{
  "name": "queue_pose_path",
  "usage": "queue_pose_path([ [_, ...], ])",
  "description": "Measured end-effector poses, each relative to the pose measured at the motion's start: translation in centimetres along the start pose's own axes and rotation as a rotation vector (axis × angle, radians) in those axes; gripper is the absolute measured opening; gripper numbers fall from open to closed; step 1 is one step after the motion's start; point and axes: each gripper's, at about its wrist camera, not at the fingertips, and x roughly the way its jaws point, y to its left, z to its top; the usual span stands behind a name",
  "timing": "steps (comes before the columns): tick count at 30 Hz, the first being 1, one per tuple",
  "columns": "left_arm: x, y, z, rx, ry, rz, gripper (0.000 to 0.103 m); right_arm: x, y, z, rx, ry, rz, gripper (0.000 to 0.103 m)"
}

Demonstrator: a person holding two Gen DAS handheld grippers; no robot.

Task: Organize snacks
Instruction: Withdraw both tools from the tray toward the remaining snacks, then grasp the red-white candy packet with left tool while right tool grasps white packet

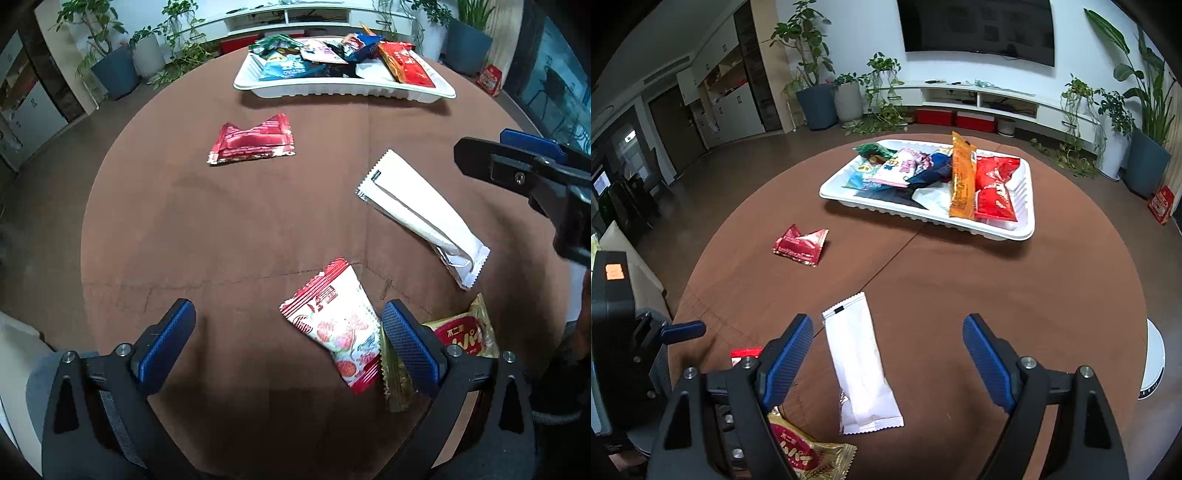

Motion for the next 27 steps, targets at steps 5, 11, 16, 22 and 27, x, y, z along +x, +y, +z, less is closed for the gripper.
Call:
queue_pose_path([
  [5,0.8,0.6,-0.5,0.010,0.024,-0.051,0.102,0.1,0.0,-0.4,-0.009,0.018,-0.007,0.085],
  [11,0.6,2.6,-0.1,0.024,0.003,-0.061,0.083,0.5,0.1,-0.6,-0.013,0.037,-0.006,0.085],
  [16,0.0,3.7,-1.0,-0.004,0.022,-0.085,0.079,0.9,0.4,-0.9,-0.026,0.053,-0.008,0.085],
  [22,0.2,2.6,-2.2,0.019,0.037,-0.146,0.078,1.3,0.6,-1.0,-0.033,0.062,-0.013,0.085],
  [27,0.1,3.2,-2.2,0.022,0.019,-0.174,0.072,1.5,0.6,-1.2,-0.036,0.074,-0.017,0.085],
])
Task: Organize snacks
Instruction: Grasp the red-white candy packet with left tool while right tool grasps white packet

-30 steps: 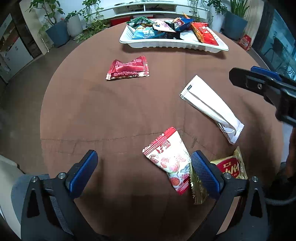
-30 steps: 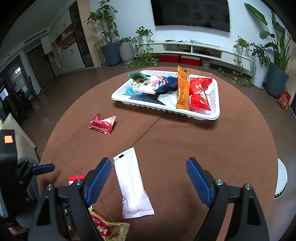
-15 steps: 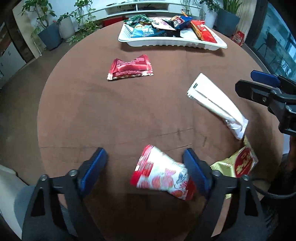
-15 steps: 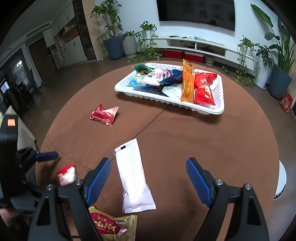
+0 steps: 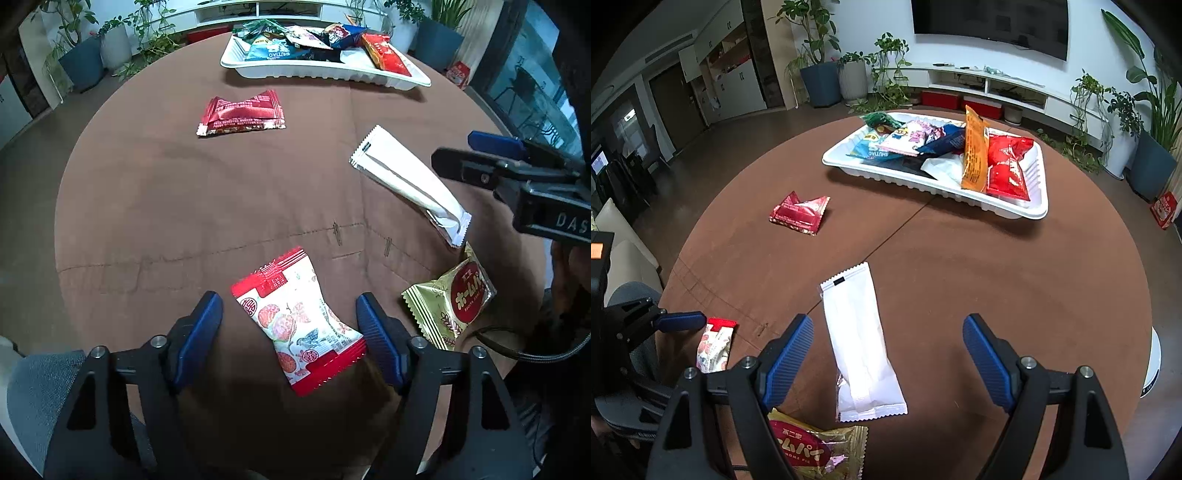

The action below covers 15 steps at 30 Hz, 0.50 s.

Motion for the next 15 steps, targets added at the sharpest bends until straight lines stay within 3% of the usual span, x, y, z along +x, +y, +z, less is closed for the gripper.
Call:
queue_pose_path([
  [2,0.0,0.1,0.0,0.007,-0.002,-0.002,0.070,0.1,0.0,0.0,-0.002,0.003,0.002,0.085],
  [4,-0.1,0.1,0.0,0.016,-0.010,0.008,0.054,0.1,0.3,-0.1,-0.010,0.008,0.009,0.085],
  [9,-0.3,1.1,0.3,0.005,-0.005,-0.016,0.037,0.6,0.9,-0.4,-0.043,0.032,0.018,0.084],
  [15,-0.3,0.9,0.3,0.065,0.006,0.001,0.037,1.4,1.6,-0.7,-0.074,0.061,0.016,0.081],
])
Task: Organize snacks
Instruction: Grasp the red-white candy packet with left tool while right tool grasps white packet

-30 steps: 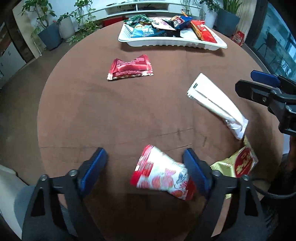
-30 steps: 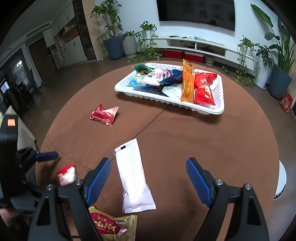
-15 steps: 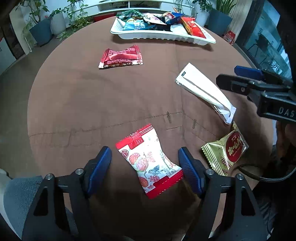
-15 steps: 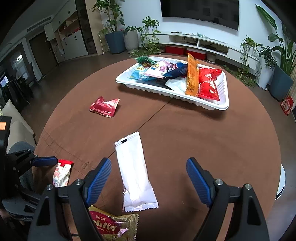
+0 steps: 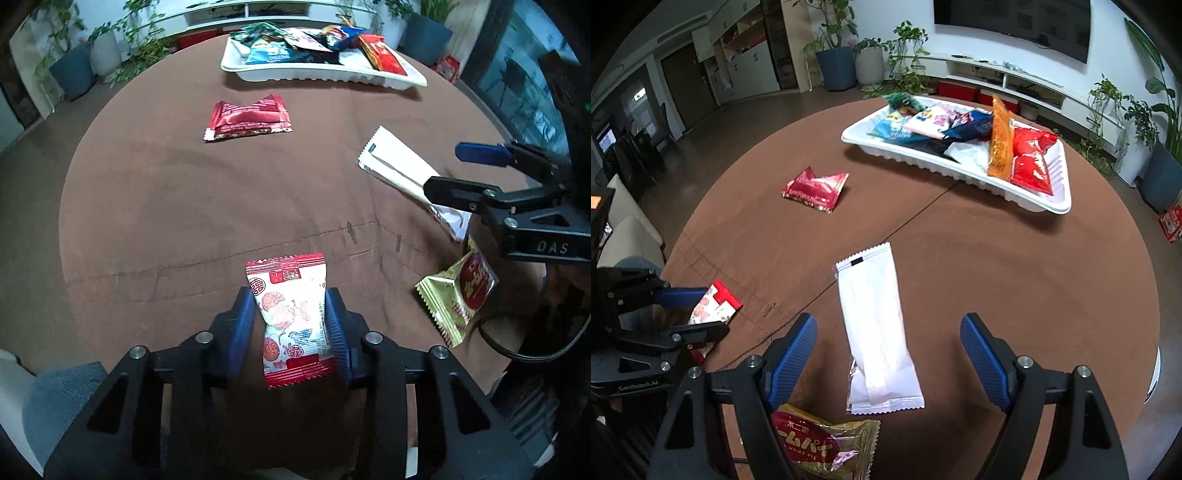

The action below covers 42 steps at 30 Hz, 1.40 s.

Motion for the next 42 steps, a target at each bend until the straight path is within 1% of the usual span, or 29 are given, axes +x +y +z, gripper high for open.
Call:
queue_pose_path([
  [3,0.3,-0.3,0.2,0.029,0.002,0.013,0.037,0.6,0.1,-0.1,-0.007,0.021,-0.007,0.078],
  [7,0.3,-0.2,0.1,0.038,0.001,0.008,0.037,1.2,0.2,-0.1,-0.016,0.040,-0.016,0.077],
  [11,0.4,-0.3,0.0,0.048,-0.007,0.013,0.037,2.0,0.8,-0.2,-0.039,0.067,-0.020,0.074],
  [16,0.3,0.1,0.0,0.040,-0.013,-0.020,0.037,2.4,1.0,-0.1,-0.048,0.065,-0.023,0.071],
  [20,0.2,0.3,0.1,0.044,-0.011,-0.032,0.036,2.3,1.0,0.0,-0.052,0.065,-0.028,0.067],
  [25,0.2,0.3,0.1,0.051,-0.012,-0.039,0.036,2.1,1.3,0.2,-0.071,0.067,-0.022,0.057],
  [26,0.2,0.3,0.1,0.054,-0.012,-0.042,0.036,2.1,1.4,0.3,-0.076,0.069,-0.016,0.053],
  [30,0.2,0.4,0.2,0.057,-0.010,-0.057,0.036,2.2,1.5,0.5,-0.084,0.078,-0.005,0.046],
  [31,0.2,0.4,0.2,0.057,-0.009,-0.061,0.036,2.1,1.4,0.5,-0.084,0.080,-0.004,0.039],
  [32,0.2,0.5,0.2,0.060,-0.008,-0.064,0.036,2.1,1.4,0.5,-0.084,0.083,-0.001,0.035],
  [35,0.2,0.4,0.3,0.073,-0.003,-0.069,0.035,2.2,1.5,0.5,-0.092,0.090,0.003,0.033],
  [39,0.2,0.1,0.3,0.094,-0.002,-0.076,0.032,2.1,1.5,0.6,-0.090,0.083,0.009,0.027],
  [42,0.2,0.1,0.4,0.089,-0.006,-0.089,0.031,1.9,1.4,0.6,-0.084,0.075,0.017,0.024],
])
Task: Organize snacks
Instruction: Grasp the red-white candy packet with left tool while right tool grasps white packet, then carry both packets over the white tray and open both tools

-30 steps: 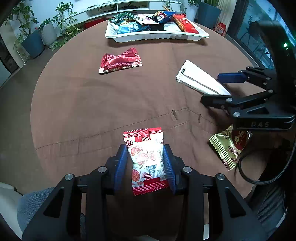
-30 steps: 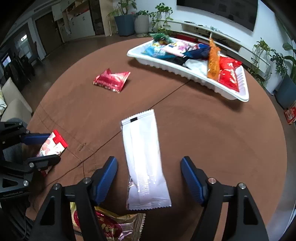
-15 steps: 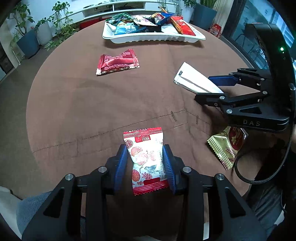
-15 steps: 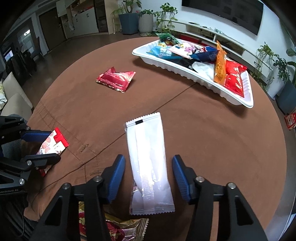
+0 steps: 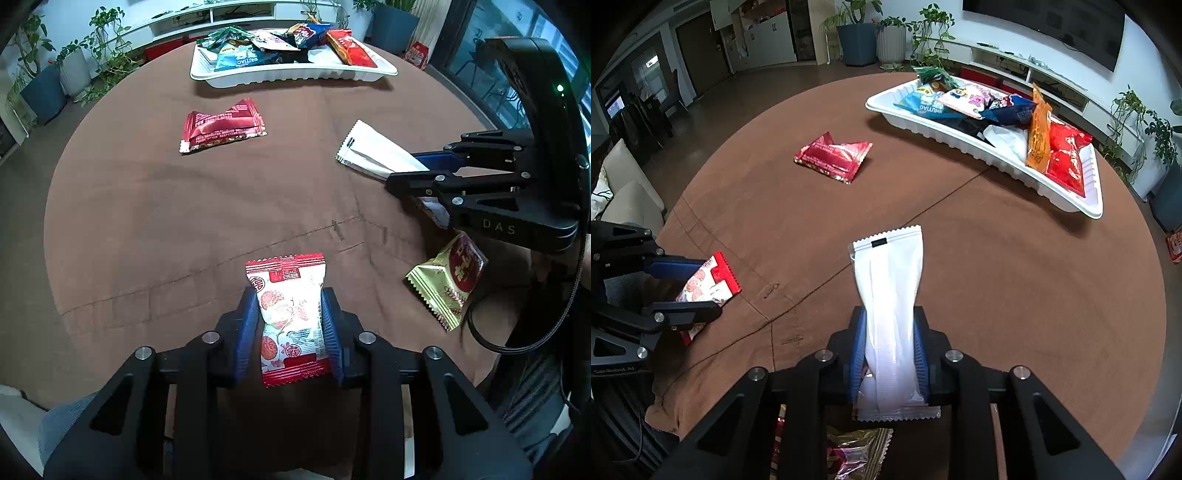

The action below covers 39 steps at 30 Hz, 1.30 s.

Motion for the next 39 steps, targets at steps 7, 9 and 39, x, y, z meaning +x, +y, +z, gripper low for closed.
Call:
queue_pose_path([
  [7,-0.2,0.3,0.0,-0.015,-0.007,-0.019,0.030,-0.6,0.0,0.3,0.006,-0.026,0.012,0.023],
  [9,-0.3,0.4,0.1,-0.014,-0.010,-0.020,0.030,-0.8,-0.2,0.3,0.014,-0.040,0.014,0.023],
  [39,-7.3,2.3,13.2,-0.009,-0.305,-0.071,0.030,-8.7,-7.3,5.2,0.243,-0.318,0.065,0.023],
])
